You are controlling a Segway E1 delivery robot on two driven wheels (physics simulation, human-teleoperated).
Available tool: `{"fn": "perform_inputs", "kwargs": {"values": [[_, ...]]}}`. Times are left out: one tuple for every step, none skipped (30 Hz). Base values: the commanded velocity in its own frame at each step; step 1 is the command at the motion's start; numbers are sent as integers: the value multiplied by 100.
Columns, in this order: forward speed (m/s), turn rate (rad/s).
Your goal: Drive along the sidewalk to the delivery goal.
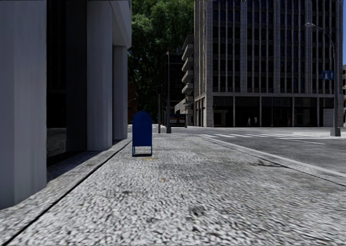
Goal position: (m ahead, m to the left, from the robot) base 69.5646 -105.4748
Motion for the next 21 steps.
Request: {"fn": "perform_inputs", "kwargs": {"values": [[195, -43], [195, 0], [195, 0], [195, 0], [195, 0], [195, 0], [195, 0], [195, 0], [195, 0], [195, 0], [195, 0], [195, 0], [195, 0], [195, 0], [195, 0], [195, 0], [195, 0], [195, 0], [195, 0], [195, 0], [195, 0]]}}
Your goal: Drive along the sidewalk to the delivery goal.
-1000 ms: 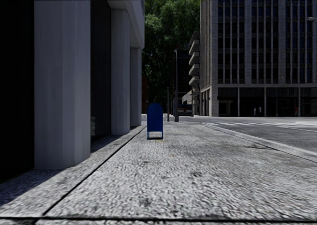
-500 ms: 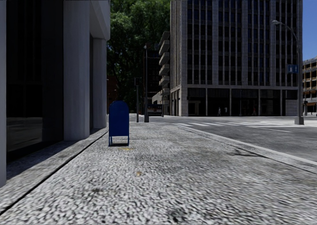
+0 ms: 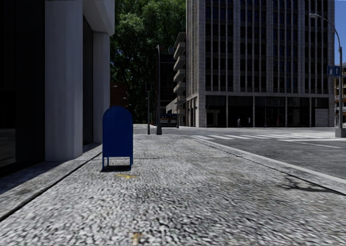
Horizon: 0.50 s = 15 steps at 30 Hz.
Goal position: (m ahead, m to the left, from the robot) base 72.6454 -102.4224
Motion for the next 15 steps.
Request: {"fn": "perform_inputs", "kwargs": {"values": [[195, 0], [195, 0], [195, 0], [195, 0], [195, 0], [195, 0], [195, 0], [195, 0], [195, 0], [195, 0], [195, 0], [195, 0], [195, 0], [195, 0], [195, 0]]}}
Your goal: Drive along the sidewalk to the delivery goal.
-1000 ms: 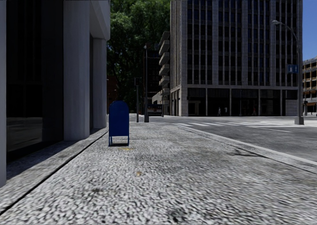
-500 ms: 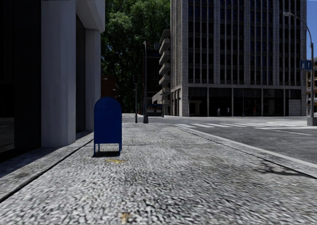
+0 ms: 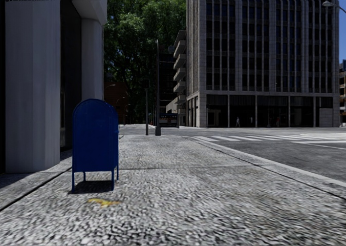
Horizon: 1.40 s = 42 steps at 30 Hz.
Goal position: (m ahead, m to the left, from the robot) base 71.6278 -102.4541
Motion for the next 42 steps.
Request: {"fn": "perform_inputs", "kwargs": {"values": [[195, 0], [195, 0], [195, 0], [195, 0], [195, 0], [195, 0], [195, 0], [194, 0], [194, 0], [194, 0], [194, 0], [194, 0], [194, 0], [194, 0], [194, 0], [194, 0], [194, 0], [194, 0], [194, 0], [194, 0], [194, 0], [194, 0], [194, 0], [194, 0], [194, 0], [194, 0], [194, 0], [194, 0], [194, 0], [194, 0], [194, 0], [194, 0], [194, 0], [194, 0], [194, 0], [194, 0], [194, 0], [194, 0], [194, 0], [194, 0], [194, 0], [194, 0]]}}
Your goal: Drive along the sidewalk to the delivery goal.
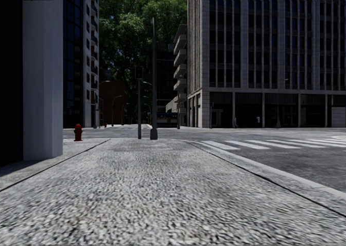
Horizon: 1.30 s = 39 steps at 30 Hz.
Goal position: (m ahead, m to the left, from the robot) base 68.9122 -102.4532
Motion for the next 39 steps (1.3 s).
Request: {"fn": "perform_inputs", "kwargs": {"values": [[194, 0], [194, 0], [194, 0], [194, 0], [194, 0], [194, 0], [194, 0], [194, 0], [194, 0], [194, 0], [194, 0], [194, 0], [194, 0], [194, 0], [194, 0], [194, 0], [194, 0], [194, 0], [194, 0], [194, 0], [194, 0], [194, 0], [194, 0], [194, 0], [194, 0], [194, 0], [194, 0], [194, 0], [194, 0], [194, 0], [194, 0], [194, 0], [194, 0], [194, 0], [194, 0], [194, 0], [194, 0], [194, 0], [194, 0]]}}
